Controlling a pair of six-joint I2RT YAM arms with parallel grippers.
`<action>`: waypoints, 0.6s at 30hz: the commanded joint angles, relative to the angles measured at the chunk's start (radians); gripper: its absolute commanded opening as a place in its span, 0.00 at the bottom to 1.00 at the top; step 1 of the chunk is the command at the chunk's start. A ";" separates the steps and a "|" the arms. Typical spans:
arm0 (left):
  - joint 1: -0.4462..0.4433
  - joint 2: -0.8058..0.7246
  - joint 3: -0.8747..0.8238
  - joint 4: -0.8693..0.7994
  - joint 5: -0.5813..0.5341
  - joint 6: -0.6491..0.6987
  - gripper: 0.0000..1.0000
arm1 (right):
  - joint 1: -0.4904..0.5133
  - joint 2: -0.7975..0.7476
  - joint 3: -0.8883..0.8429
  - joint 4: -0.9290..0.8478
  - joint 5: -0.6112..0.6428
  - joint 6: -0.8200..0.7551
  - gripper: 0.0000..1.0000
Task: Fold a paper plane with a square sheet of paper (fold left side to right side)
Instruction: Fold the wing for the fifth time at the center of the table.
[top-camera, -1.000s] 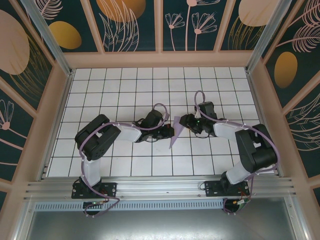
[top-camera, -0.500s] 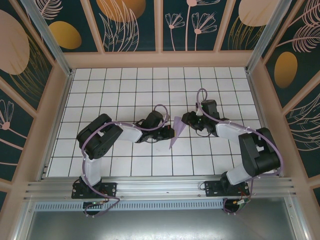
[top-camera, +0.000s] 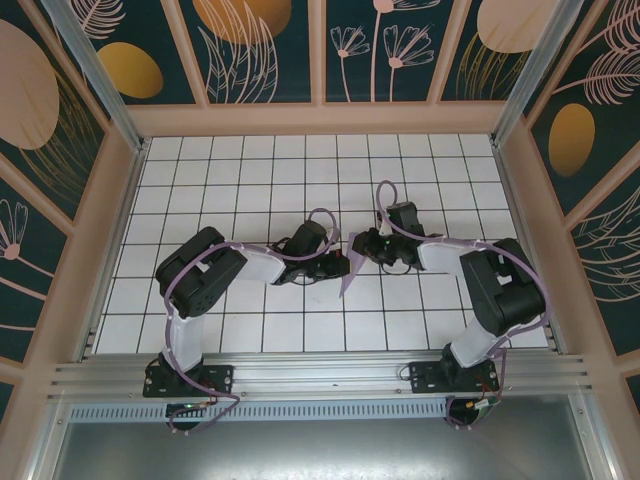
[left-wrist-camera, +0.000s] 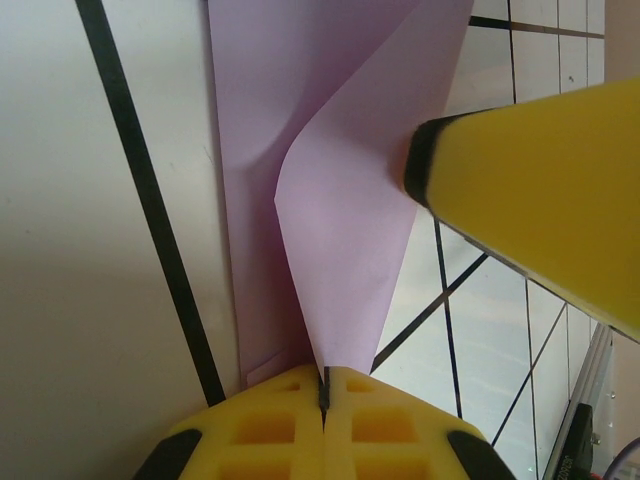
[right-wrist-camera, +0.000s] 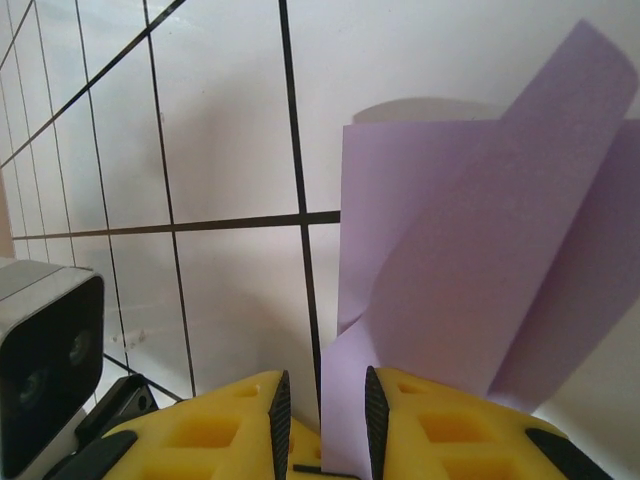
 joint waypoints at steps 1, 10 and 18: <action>0.006 0.031 0.022 -0.029 0.005 -0.004 0.07 | 0.007 0.029 0.035 0.012 0.004 0.000 0.29; 0.007 0.037 0.028 -0.044 0.005 0.000 0.07 | 0.011 0.056 0.060 -0.075 0.089 -0.033 0.28; 0.006 0.043 0.034 -0.051 0.009 0.002 0.07 | 0.004 0.066 0.046 -0.120 0.138 -0.024 0.27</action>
